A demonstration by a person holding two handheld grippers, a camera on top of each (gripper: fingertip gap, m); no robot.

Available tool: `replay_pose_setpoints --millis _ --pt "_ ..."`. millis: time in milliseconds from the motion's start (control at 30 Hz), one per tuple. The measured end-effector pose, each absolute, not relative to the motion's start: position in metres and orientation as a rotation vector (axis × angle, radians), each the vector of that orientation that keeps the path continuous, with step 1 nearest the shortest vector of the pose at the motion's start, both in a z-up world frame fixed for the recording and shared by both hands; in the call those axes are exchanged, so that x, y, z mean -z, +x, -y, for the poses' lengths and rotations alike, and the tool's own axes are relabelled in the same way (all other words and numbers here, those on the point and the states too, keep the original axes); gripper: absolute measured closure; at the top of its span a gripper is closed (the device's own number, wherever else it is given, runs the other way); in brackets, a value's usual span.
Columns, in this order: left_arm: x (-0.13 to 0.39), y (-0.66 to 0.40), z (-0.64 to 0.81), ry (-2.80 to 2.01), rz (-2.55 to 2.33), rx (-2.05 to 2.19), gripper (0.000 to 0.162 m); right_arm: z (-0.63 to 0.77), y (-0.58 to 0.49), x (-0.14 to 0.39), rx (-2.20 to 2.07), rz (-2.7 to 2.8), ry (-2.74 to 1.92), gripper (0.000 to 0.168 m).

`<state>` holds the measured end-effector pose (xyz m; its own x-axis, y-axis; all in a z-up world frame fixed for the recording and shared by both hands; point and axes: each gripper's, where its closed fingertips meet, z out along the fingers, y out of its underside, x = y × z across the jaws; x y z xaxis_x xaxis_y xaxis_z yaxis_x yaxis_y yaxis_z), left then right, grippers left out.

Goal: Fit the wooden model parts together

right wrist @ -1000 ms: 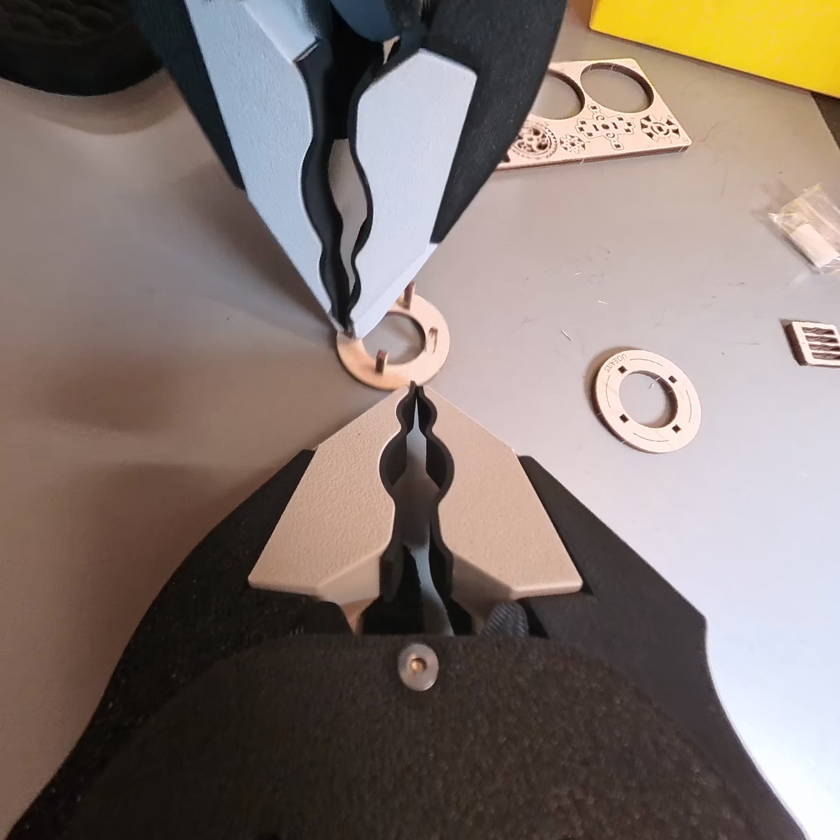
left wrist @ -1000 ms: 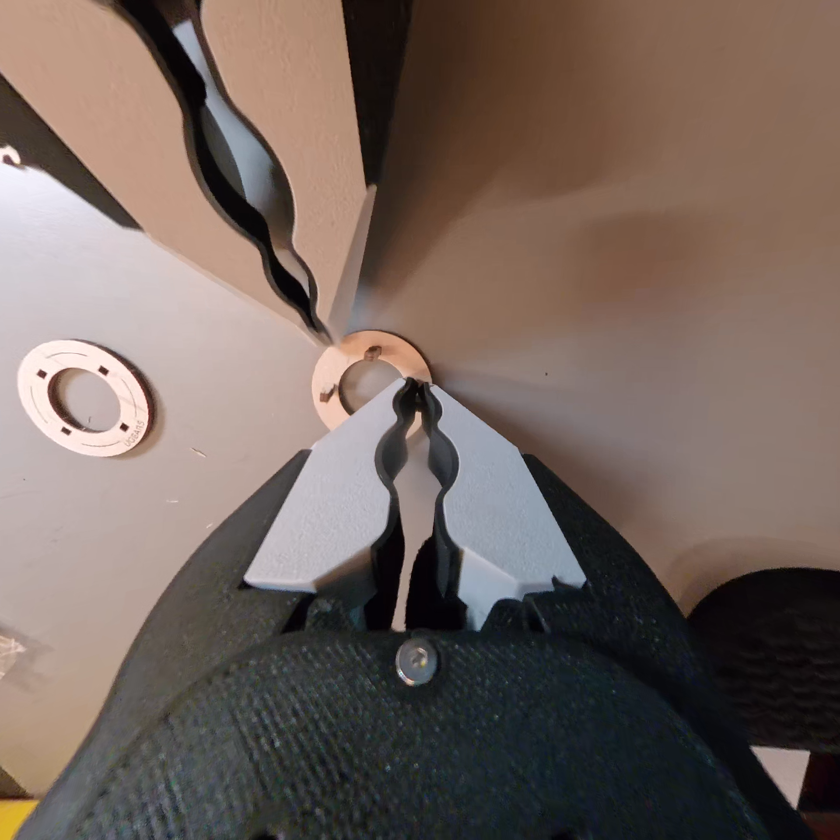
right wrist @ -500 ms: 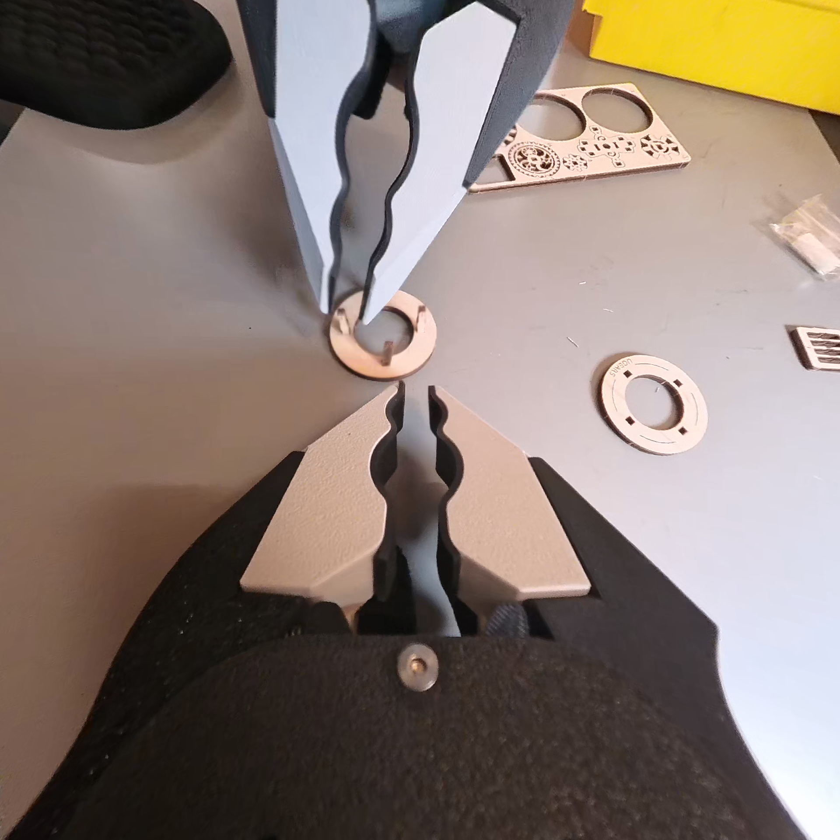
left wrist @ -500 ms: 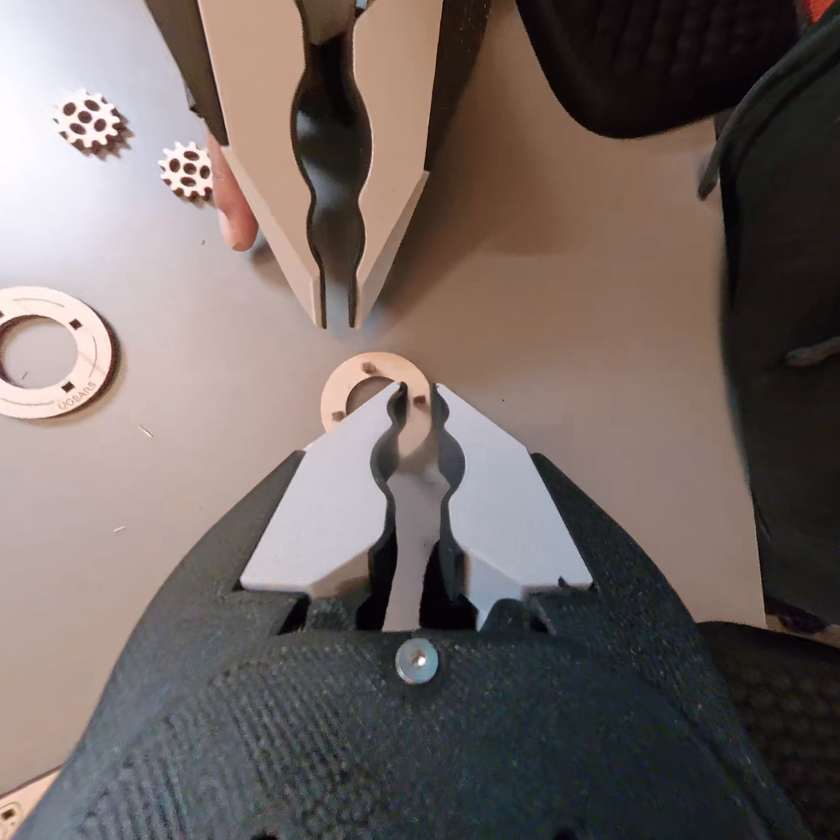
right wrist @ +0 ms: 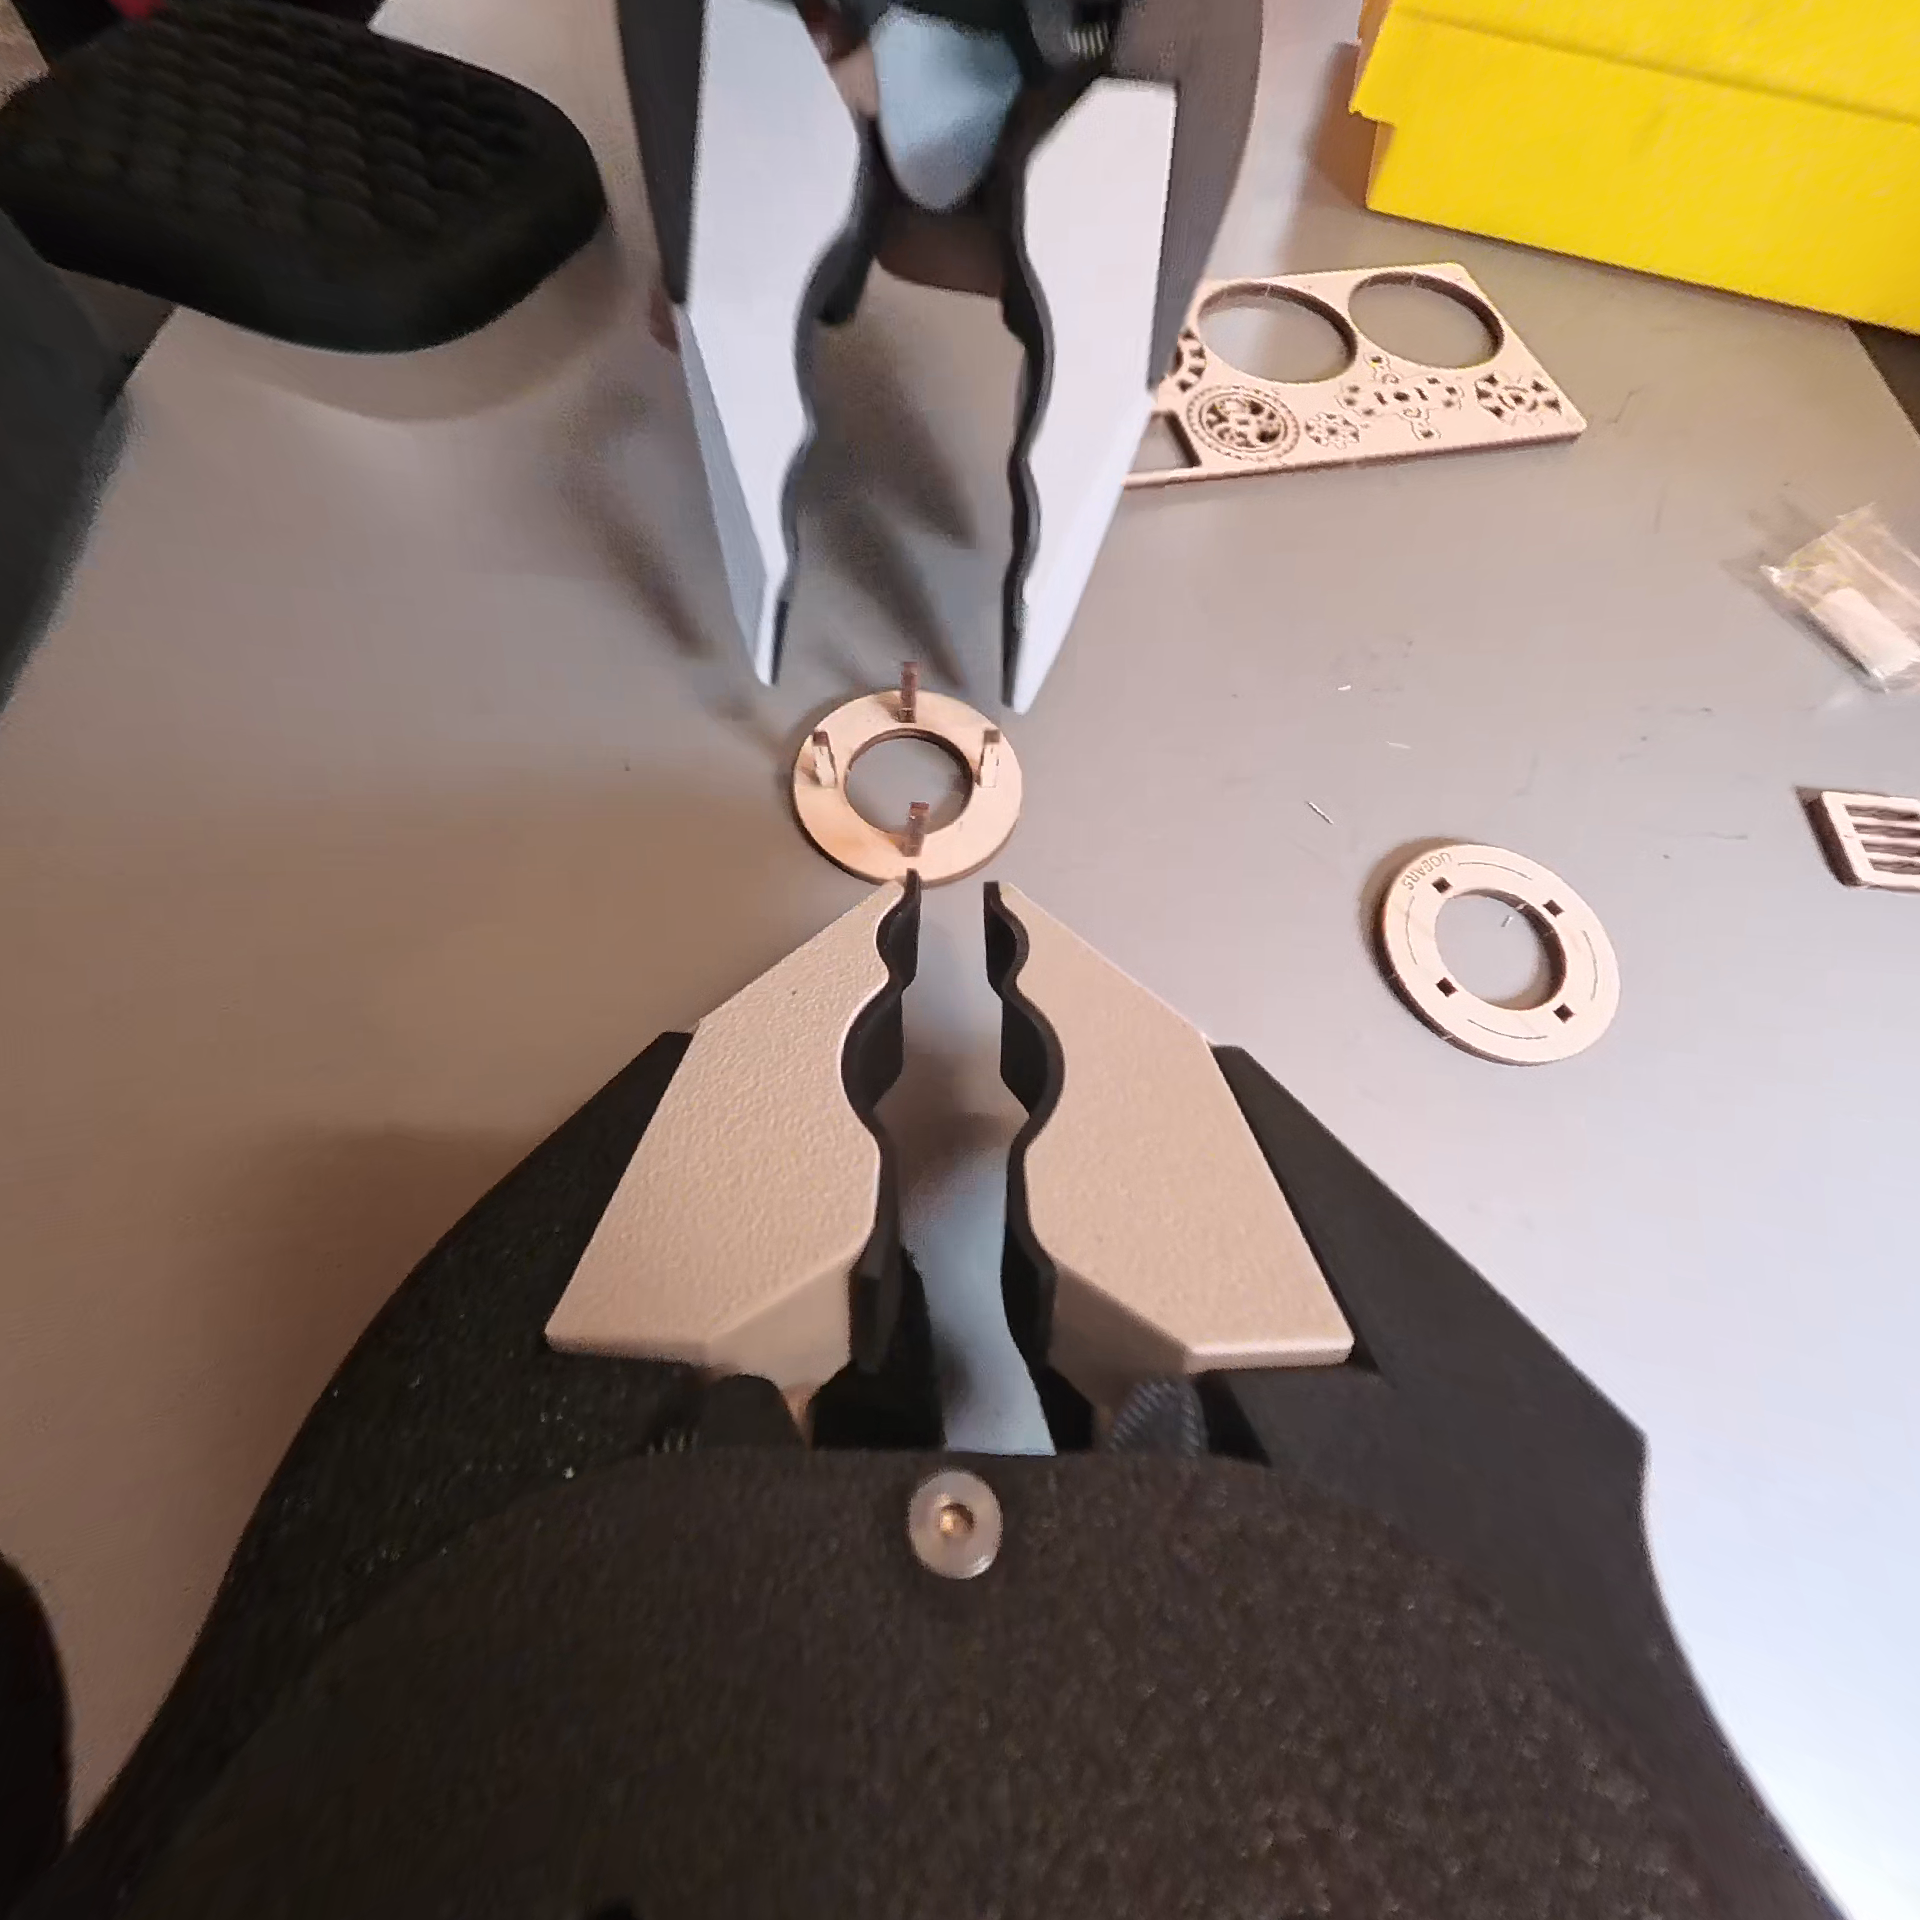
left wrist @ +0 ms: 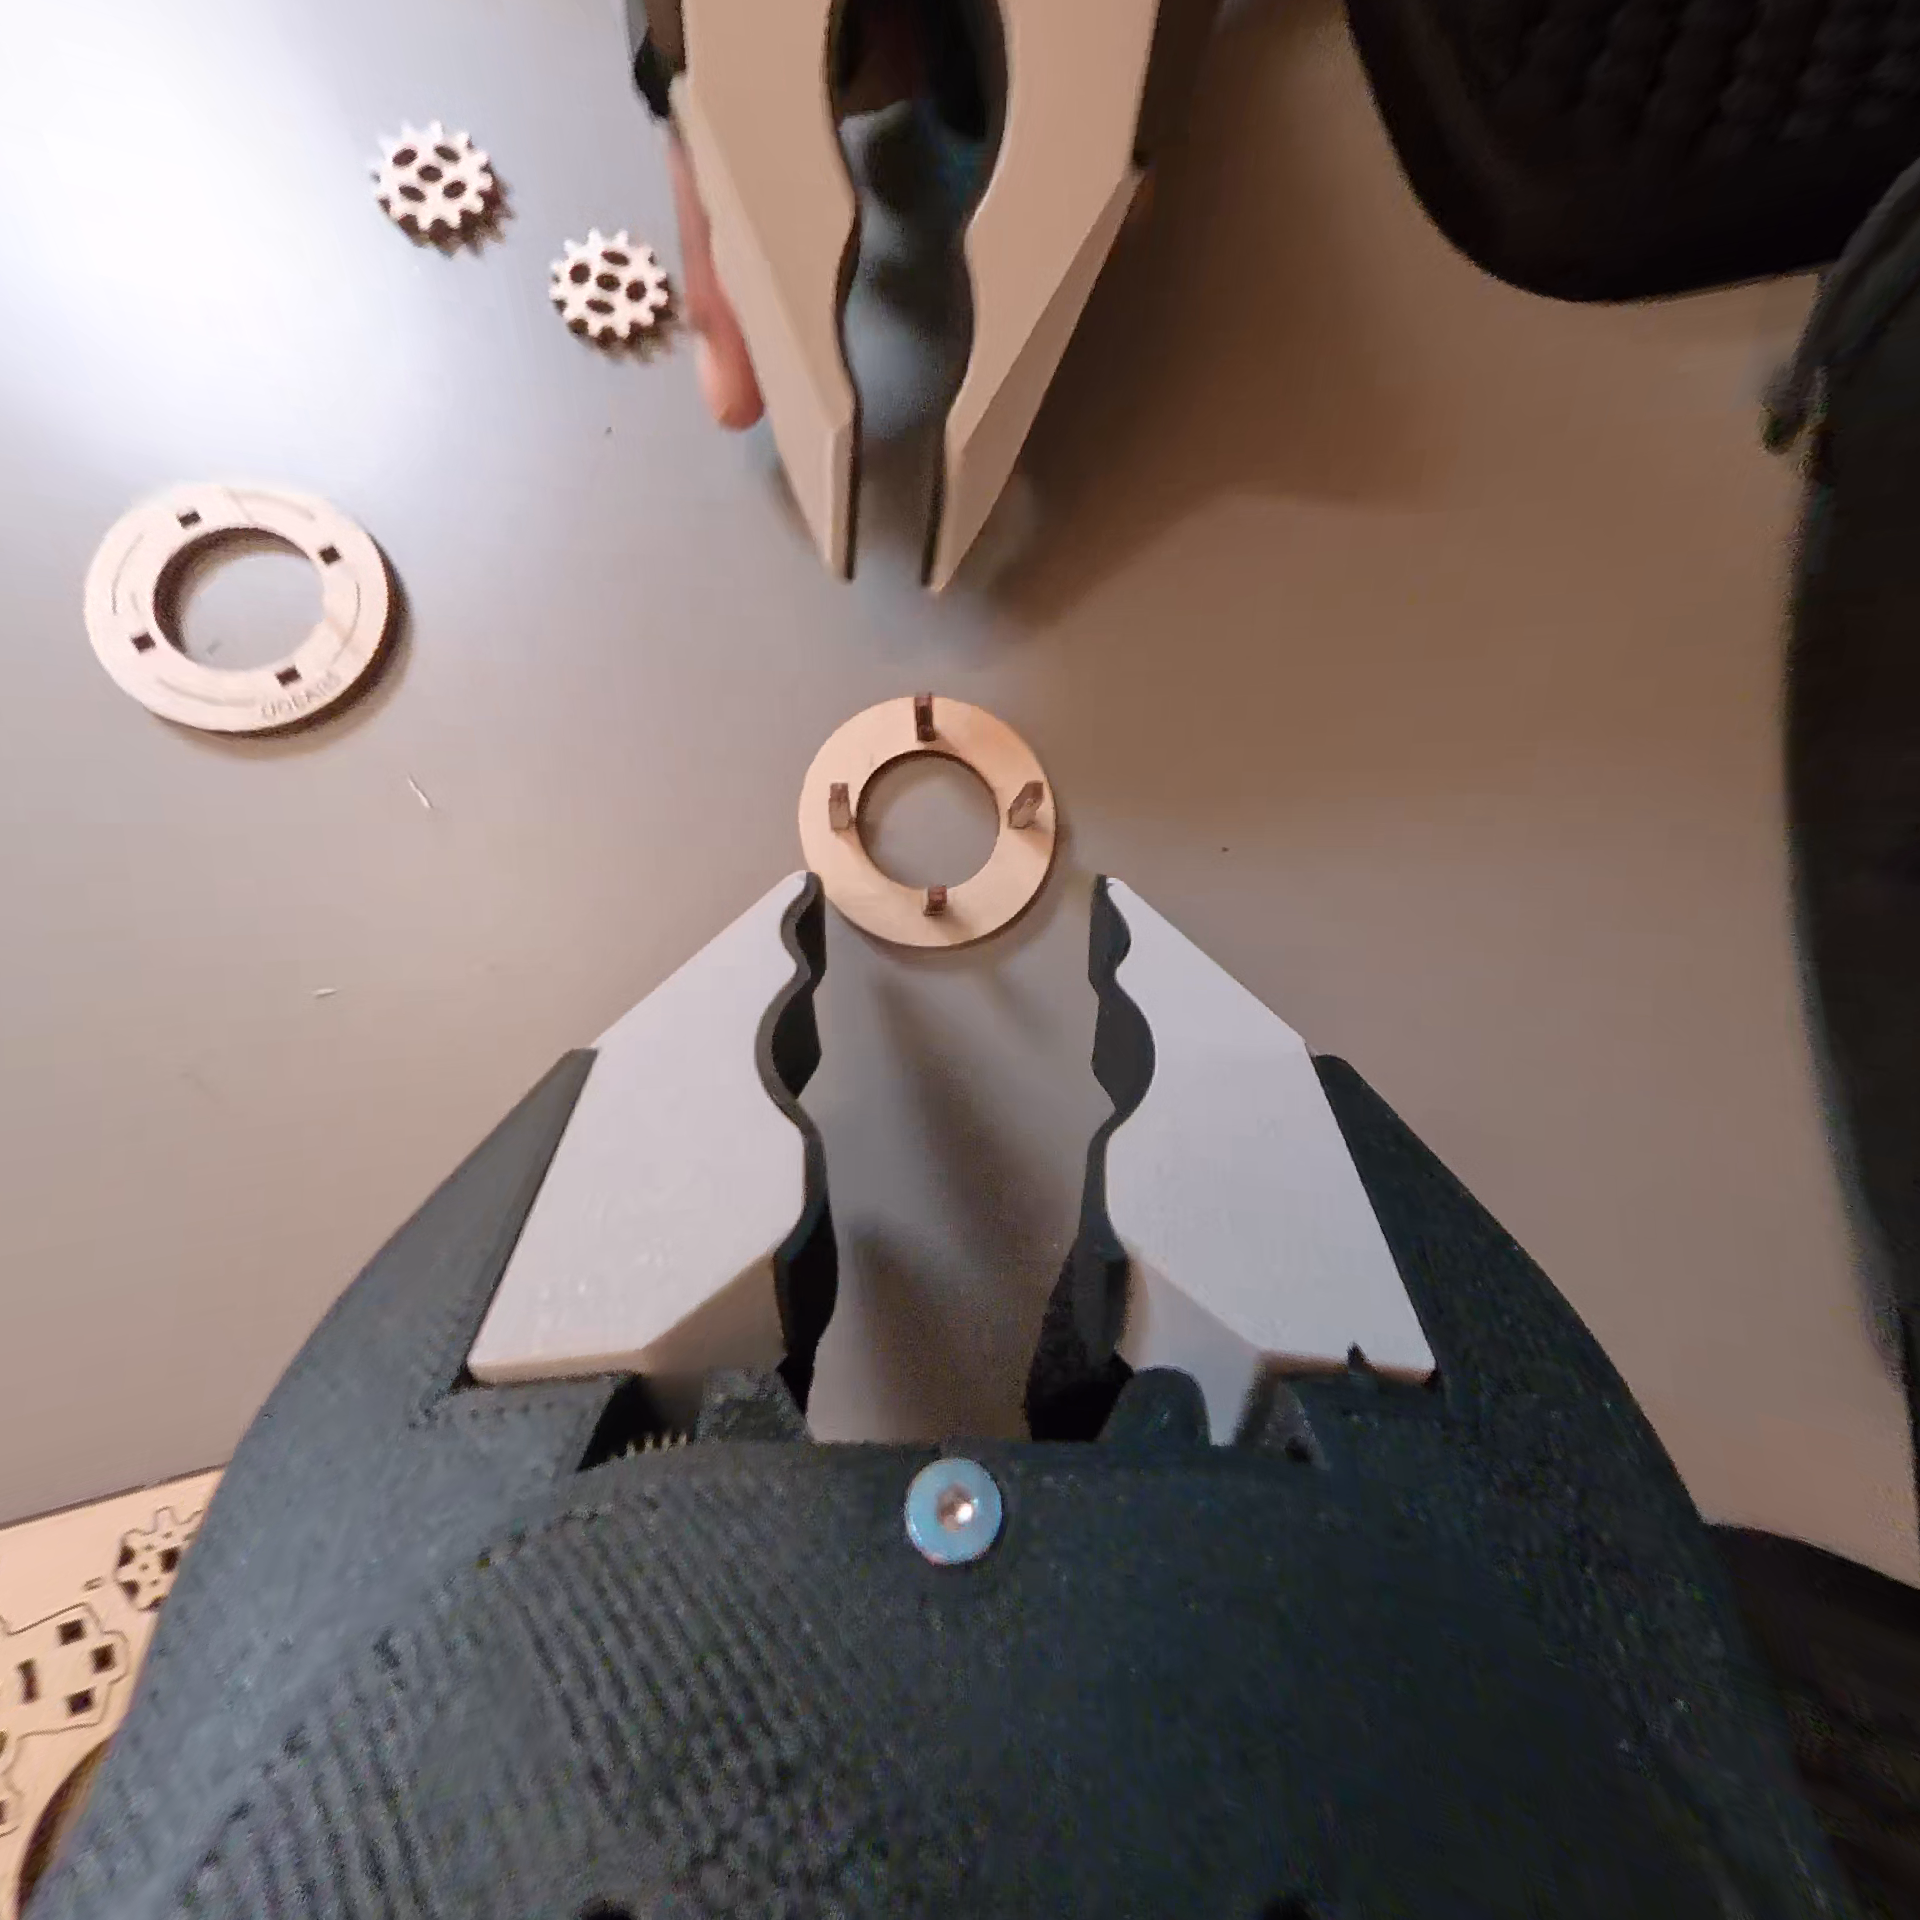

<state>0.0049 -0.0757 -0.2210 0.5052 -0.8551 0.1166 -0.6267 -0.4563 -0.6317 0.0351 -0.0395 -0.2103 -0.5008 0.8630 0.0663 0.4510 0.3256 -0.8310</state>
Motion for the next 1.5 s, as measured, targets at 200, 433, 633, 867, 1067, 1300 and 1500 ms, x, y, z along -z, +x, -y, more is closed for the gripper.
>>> replay_pose_setpoints --millis 200,433,633,867,1067,1300,1500 --pt "0.233 0.009 0.066 -2.196 -1.154 0.537 0.114 0.059 0.042 0.201 -1.044 2.164 -1.097 0.159" --pt "0.233 0.011 0.066 -2.164 -1.088 0.489 0.114 0.081 0.033 0.22 -0.854 2.338 -1.119 0.151" --pt "0.231 0.009 0.069 -2.134 -1.054 0.426 0.114 0.081 0.022 0.218 -0.706 2.427 -1.156 0.155" --pt "0.231 0.008 0.069 -2.107 -1.045 0.435 0.114 0.083 0.018 0.218 -0.529 2.522 -1.185 0.166" --pt "0.232 0.008 0.069 -2.101 -1.048 0.431 0.114 0.082 0.019 0.222 -0.387 2.587 -1.189 0.167" --pt "0.231 0.008 0.069 -2.085 -1.055 0.428 0.114 0.083 0.017 0.222 -0.329 2.635 -1.18 0.166" --pt "0.232 0.008 0.069 -2.086 -1.057 0.43 0.114 0.083 0.018 0.222 -0.321 2.658 -1.177 0.168"
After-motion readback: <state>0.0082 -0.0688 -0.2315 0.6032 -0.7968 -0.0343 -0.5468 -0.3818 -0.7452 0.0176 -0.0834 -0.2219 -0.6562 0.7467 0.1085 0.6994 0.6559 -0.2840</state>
